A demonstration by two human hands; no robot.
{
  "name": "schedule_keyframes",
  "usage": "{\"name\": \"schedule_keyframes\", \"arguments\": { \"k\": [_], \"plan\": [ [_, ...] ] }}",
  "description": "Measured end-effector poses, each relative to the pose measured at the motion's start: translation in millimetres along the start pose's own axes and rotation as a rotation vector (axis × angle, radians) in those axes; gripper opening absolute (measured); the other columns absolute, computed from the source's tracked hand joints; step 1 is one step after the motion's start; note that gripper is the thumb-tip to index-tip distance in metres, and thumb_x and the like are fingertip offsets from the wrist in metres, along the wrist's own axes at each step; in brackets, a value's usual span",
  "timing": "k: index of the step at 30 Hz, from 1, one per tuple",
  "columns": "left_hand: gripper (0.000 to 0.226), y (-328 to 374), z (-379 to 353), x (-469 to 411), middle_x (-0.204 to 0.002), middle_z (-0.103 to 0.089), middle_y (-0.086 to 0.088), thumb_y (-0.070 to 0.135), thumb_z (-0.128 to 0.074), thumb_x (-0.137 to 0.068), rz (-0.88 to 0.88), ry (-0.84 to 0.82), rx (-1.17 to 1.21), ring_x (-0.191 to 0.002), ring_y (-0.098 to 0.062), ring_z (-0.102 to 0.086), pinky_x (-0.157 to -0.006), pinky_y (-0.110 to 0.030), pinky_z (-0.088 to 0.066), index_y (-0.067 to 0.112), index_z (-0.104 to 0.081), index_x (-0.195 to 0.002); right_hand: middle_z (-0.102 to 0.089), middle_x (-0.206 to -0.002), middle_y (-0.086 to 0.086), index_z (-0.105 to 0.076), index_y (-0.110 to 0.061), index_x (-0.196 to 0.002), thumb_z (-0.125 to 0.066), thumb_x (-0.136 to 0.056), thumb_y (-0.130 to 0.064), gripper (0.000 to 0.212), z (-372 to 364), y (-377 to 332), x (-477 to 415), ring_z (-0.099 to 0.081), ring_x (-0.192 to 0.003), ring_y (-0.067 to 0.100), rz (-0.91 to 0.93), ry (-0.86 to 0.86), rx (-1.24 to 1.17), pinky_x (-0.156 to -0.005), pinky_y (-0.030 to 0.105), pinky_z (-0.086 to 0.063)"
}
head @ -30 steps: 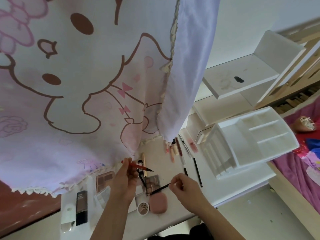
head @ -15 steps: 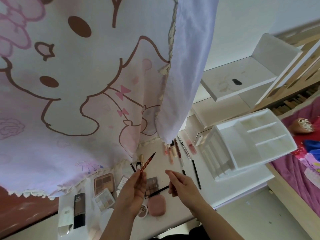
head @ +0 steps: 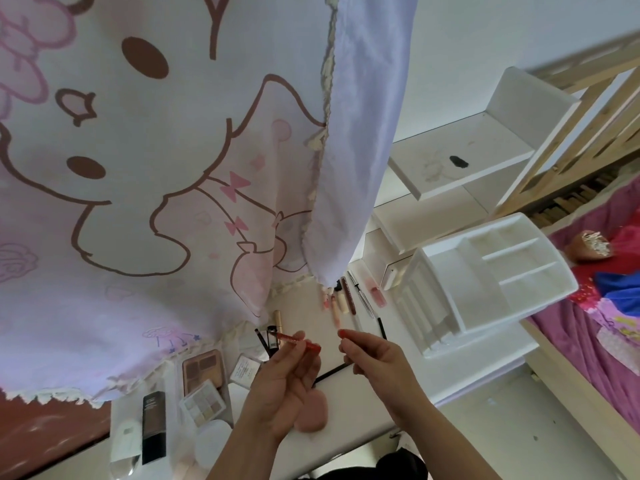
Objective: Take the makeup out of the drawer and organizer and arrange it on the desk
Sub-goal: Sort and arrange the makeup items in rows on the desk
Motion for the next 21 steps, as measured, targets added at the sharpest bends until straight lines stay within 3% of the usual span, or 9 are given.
{"name": "schedule_keyframes", "arguments": {
  "k": [3, 7, 12, 17, 21],
  "plan": [
    [0.025, 2.8, -2.0, -0.3, -0.085, -0.072, -0.016, 0.003, -0.063, -0.076, -0.073, 0.021, -0.017, -0.075, -0.021, -0.073, -0.074, -0.032, -0.061, 0.002, -0.064, -0.101, -0.075, -0.092, -0.009, -0.077, -0.025, -0.107, -0.07, -0.091, -0.02, 0.018, 1.7, -6.9, 7.2, -0.066, -0.082, -0.001, 0.108, -0.034, 0.188, -0.077, 0.017, -0.05],
    [0.025, 0.4, -8.3, 3.2, -0.085, -0.072, -0.014, 0.003, -0.066, -0.075, -0.117, 0.012, -0.099, -0.076, -0.021, -0.072, -0.071, -0.032, -0.061, 0.003, -0.064, -0.1, -0.07, -0.086, -0.01, -0.078, -0.031, -0.106, -0.072, -0.09, -0.024, 0.018, -0.9, -13.2, 11.0, -0.065, -0.082, 0.004, 0.249, -0.017, 0.369, -0.075, 0.012, -0.046],
    [0.032, 4.1, -12.9, 8.1, -0.083, -0.071, -0.014, 0.004, -0.066, -0.075, -0.16, -0.015, -0.164, -0.076, -0.021, -0.072, -0.07, -0.031, -0.061, -0.001, -0.062, -0.107, -0.067, -0.086, -0.01, -0.077, -0.026, -0.108, -0.072, -0.09, -0.024, 0.019, 1.9, -22.7, 13.8, -0.064, -0.085, 0.003, 0.325, 0.055, 0.481, -0.075, 0.009, -0.044],
    [0.037, 9.0, -14.0, 10.0, -0.087, -0.071, -0.013, 0.008, -0.067, -0.076, -0.187, -0.027, -0.208, -0.08, -0.022, -0.071, -0.073, -0.03, -0.061, -0.001, -0.062, -0.112, -0.06, -0.082, -0.012, -0.075, -0.028, -0.115, -0.07, -0.092, -0.025, 0.024, -7.3, -28.6, 17.2, -0.061, -0.08, 0.005, 0.418, -0.015, 0.624, -0.072, 0.009, -0.042],
    [0.039, 14.1, -13.5, 11.1, -0.09, -0.071, -0.016, 0.009, -0.067, -0.076, -0.21, -0.021, -0.271, -0.083, -0.024, -0.071, -0.07, -0.029, -0.06, -0.002, -0.062, -0.112, -0.065, -0.084, -0.012, -0.076, -0.026, -0.11, -0.072, -0.09, -0.023, 0.021, -5.3, -30.8, 18.5, -0.064, -0.083, 0.006, 0.451, 0.08, 0.547, -0.074, 0.009, -0.044]
  ]
}}
Point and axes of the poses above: each hand's wrist, its own x-axis away from the middle knuckle, its own z-axis out of the back of the hand, y = z × x, the point moved 8 cm from there along -x, towards the middle knuckle
